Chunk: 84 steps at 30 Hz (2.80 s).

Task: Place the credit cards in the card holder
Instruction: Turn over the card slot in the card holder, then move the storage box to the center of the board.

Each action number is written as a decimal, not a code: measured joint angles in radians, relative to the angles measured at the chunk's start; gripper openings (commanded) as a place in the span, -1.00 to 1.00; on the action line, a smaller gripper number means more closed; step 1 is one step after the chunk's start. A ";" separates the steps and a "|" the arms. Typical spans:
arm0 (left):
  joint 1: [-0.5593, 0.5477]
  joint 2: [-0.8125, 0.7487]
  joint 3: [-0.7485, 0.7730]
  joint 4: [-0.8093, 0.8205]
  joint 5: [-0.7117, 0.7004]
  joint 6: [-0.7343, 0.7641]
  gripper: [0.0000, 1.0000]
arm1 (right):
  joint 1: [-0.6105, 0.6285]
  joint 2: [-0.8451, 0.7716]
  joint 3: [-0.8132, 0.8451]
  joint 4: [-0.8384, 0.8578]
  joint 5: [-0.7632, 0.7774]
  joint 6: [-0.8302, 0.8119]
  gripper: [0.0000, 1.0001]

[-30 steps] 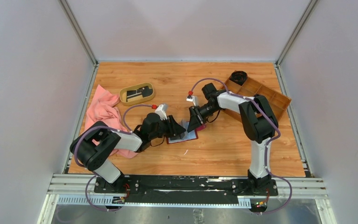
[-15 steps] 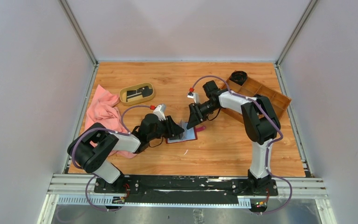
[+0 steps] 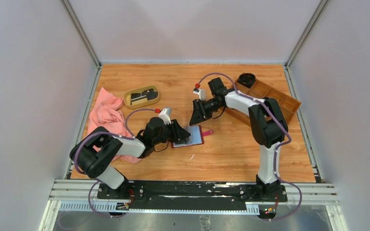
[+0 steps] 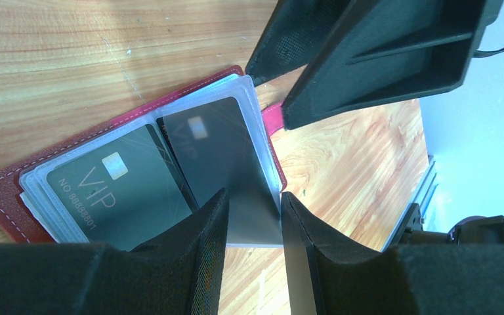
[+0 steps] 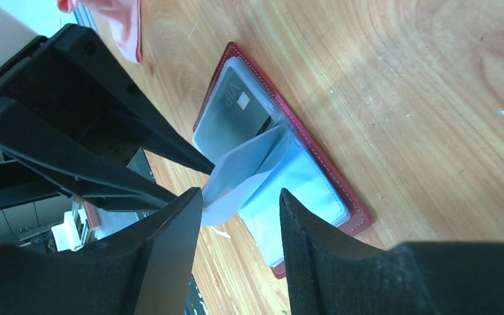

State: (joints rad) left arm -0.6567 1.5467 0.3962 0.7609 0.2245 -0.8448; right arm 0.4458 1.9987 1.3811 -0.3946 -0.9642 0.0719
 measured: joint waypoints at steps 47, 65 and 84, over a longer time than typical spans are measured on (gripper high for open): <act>0.146 -0.637 -0.150 -0.406 -0.118 0.211 0.73 | 0.026 -0.310 -0.017 -0.150 0.274 -0.344 -0.15; 0.308 -0.559 0.400 -0.885 -0.309 0.544 1.00 | 0.003 -0.580 -0.042 -0.277 0.173 -0.681 0.41; 0.528 0.322 1.115 -1.192 -0.185 0.706 0.38 | -0.142 -0.500 -0.113 -0.318 0.095 -0.755 0.36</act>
State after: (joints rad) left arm -0.1291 1.8683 1.5112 -0.4313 0.0399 -0.1383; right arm 0.3035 1.4990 1.2682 -0.7124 -0.8692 -0.6834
